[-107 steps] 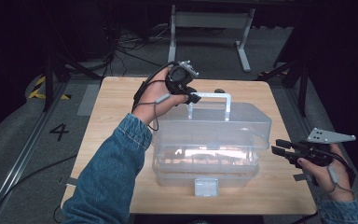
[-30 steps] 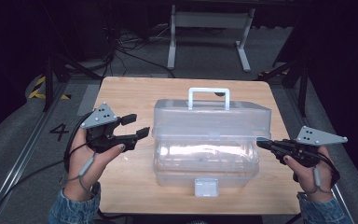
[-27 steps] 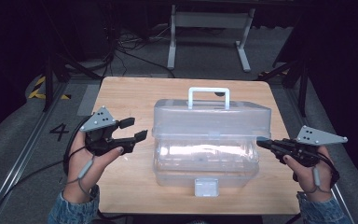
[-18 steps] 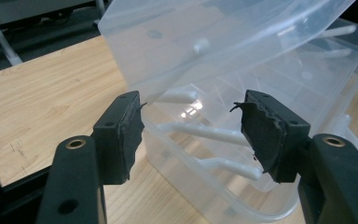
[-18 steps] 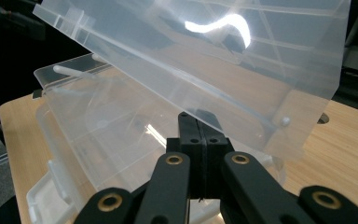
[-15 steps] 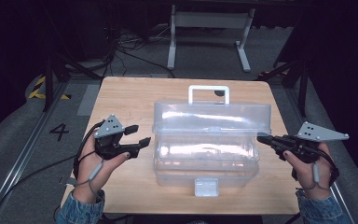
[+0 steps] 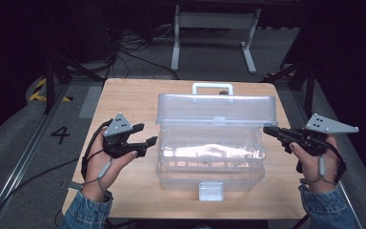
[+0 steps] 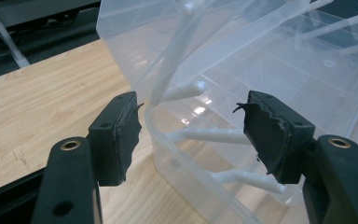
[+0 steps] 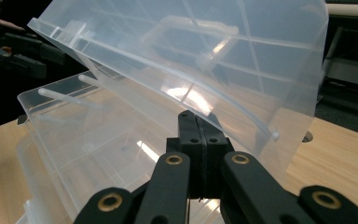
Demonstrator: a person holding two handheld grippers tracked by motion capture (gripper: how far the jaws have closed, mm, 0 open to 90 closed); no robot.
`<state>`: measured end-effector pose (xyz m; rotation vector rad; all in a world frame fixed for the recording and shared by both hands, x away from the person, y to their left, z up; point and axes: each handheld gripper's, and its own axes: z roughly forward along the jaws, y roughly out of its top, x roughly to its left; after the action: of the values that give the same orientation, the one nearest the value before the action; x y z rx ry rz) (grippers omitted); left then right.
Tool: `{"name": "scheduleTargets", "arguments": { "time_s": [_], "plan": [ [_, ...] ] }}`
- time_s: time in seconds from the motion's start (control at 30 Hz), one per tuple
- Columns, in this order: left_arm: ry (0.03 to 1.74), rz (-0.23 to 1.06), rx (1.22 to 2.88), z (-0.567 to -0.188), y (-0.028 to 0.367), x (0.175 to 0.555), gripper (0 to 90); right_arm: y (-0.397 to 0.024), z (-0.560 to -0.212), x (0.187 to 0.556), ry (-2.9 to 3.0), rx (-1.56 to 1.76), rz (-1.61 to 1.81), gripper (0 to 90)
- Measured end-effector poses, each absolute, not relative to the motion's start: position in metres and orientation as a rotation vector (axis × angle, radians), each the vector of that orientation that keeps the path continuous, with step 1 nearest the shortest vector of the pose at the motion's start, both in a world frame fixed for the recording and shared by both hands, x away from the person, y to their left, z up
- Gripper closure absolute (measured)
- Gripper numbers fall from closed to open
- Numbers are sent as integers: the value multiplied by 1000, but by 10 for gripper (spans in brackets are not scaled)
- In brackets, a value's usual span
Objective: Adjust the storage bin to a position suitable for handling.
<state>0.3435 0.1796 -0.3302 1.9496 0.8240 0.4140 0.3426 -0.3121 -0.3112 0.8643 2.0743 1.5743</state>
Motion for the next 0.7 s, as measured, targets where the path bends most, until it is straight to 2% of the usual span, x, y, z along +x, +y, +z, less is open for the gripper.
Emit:
{"name": "scheduleTargets", "arguments": {
  "time_s": [0.4, 0.7],
  "plan": [
    [789, 427, 1916, -316, 166, 349, 363, -311, -301, 354, 2025, 896, 1568, 900],
    [785, 498, 1879, -309, 149, 361, 363, -309, -302, 359, 2017, 909, 1581, 900]
  ]
}}
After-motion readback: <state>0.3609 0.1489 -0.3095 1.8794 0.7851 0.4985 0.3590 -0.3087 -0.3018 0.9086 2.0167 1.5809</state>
